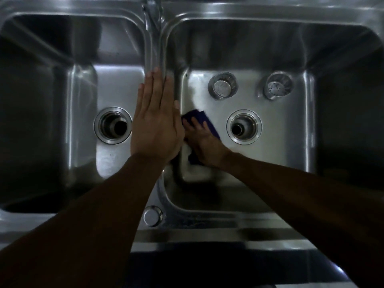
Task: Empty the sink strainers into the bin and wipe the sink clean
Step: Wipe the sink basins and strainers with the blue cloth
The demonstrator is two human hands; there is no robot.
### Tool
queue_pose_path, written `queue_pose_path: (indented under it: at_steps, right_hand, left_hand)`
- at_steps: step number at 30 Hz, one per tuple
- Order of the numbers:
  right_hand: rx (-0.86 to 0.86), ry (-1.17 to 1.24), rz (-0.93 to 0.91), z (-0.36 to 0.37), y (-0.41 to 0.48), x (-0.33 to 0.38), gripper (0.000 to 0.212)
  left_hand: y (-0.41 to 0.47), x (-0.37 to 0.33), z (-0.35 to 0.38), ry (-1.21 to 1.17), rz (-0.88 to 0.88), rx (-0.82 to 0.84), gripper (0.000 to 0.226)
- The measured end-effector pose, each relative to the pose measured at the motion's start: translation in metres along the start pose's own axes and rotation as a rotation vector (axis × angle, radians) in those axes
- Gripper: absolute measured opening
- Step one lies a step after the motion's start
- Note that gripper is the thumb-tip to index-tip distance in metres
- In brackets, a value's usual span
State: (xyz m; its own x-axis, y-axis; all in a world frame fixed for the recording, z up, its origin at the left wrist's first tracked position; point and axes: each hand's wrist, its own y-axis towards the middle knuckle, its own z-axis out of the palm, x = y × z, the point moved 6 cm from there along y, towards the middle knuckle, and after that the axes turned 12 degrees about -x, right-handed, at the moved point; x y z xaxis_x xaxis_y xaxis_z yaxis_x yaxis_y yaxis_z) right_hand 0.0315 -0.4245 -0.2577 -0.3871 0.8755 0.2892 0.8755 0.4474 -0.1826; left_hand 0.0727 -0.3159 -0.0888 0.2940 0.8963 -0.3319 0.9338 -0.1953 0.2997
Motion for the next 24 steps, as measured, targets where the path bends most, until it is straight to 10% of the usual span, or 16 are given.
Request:
queue_pose_path:
  at_steps: [6,12,16,19,24]
  right_hand:
    - [0.287,0.274,-0.445,0.007,-0.067,0.027,0.055]
    - [0.322,0.393,-0.387,-0.013,-0.137,-0.053,0.042]
    - [0.570,-0.181,-0.560,0.025,-0.196,-0.128,0.052]
    - [0.276,-0.657,-0.612,0.015,-0.186,-0.128,0.062]
    - [0.071,-0.155,-0.720,0.000,-0.117,-0.028,0.047]
  left_hand:
    - [-0.001,0.000,-0.002,-0.009,0.003,-0.019,0.053]
    - [-0.002,0.001,-0.002,-0.053,0.002,-0.044,0.051]
    - [-0.002,0.002,-0.002,-0.039,0.000,-0.050,0.051]
    - [-0.002,0.001,0.001,-0.023,-0.002,-0.037,0.052]
    - [-0.001,0.001,0.002,0.004,0.009,-0.028,0.053]
